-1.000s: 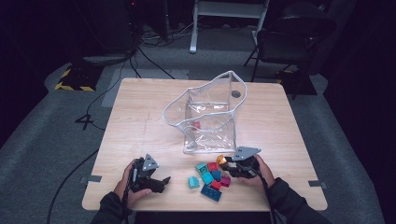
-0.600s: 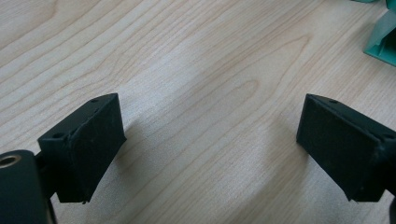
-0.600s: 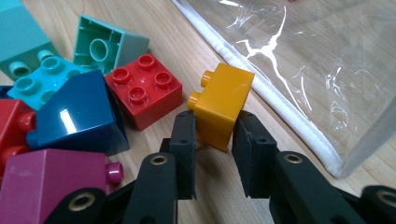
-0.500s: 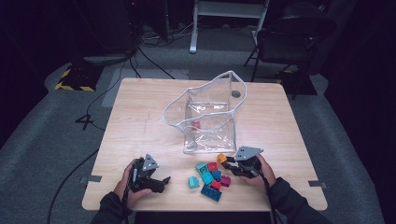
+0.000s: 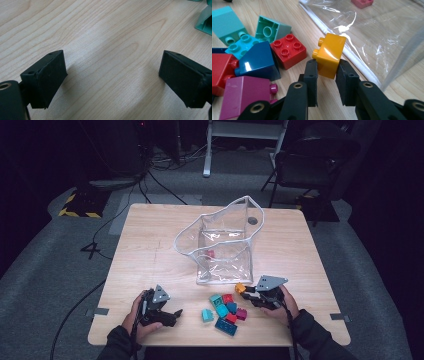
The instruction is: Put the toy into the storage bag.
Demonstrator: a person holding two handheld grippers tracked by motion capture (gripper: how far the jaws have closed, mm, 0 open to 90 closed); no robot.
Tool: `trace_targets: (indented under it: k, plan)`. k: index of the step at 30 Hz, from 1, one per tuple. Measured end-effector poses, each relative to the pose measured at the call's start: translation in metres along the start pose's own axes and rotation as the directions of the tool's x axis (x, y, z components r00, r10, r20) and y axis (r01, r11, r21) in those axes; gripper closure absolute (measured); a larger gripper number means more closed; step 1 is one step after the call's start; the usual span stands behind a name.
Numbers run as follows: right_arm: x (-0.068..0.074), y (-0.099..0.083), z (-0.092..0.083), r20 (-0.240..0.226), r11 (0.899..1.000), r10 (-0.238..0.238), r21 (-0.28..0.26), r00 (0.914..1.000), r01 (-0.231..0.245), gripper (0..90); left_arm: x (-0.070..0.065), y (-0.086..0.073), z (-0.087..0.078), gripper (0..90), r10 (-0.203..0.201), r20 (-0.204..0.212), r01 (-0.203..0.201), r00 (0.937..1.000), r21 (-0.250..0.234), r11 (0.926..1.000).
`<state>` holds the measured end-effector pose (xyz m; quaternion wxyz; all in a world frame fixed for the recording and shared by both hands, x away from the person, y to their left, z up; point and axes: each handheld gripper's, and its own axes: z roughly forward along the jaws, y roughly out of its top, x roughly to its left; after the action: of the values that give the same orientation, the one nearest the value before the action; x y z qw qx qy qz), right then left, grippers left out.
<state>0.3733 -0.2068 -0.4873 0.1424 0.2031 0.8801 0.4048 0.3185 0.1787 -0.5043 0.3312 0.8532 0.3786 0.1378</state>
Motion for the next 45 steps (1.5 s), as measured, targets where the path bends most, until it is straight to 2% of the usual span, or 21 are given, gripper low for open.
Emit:
trace_targets:
  k: [6, 20, 28, 33, 45]
  plan:
    - [-0.001, 0.003, -0.008, 0.001, 1.000, 0.000, -0.023, 1.0000, 0.000, 72.1, 0.000, 0.000, 0.000, 7.9, 0.000, 0.000, 0.000, 1.0000, 0.000, 1.0000]
    - [-0.005, 0.021, -0.041, 0.006, 0.991, 0.003, -0.130, 1.0000, -0.002, 72.1, 0.000, 0.000, 0.000, 7.9, 0.000, 0.000, 0.000, 1.0000, 0.000, 1.0000]
    - [-0.011, 0.044, -0.067, 0.019, 0.975, 0.004, -0.222, 0.9998, 0.001, 72.1, 0.000, 0.000, 0.000, 7.7, 0.000, 0.000, 0.000, 1.0000, 0.001, 1.0000]
    - [-0.011, 0.055, -0.077, 0.042, 0.969, -0.012, -0.248, 0.9991, 0.022, 72.1, 0.000, 0.000, 0.000, 7.7, 0.000, 0.000, 0.000, 1.0000, 0.001, 1.0000]
    - [-0.016, 0.083, -0.100, 0.075, 0.948, -0.015, -0.316, 0.9970, 0.038, 72.1, 0.000, 0.000, 0.000, 7.5, 0.001, 0.002, -0.001, 1.0000, 0.001, 1.0000]
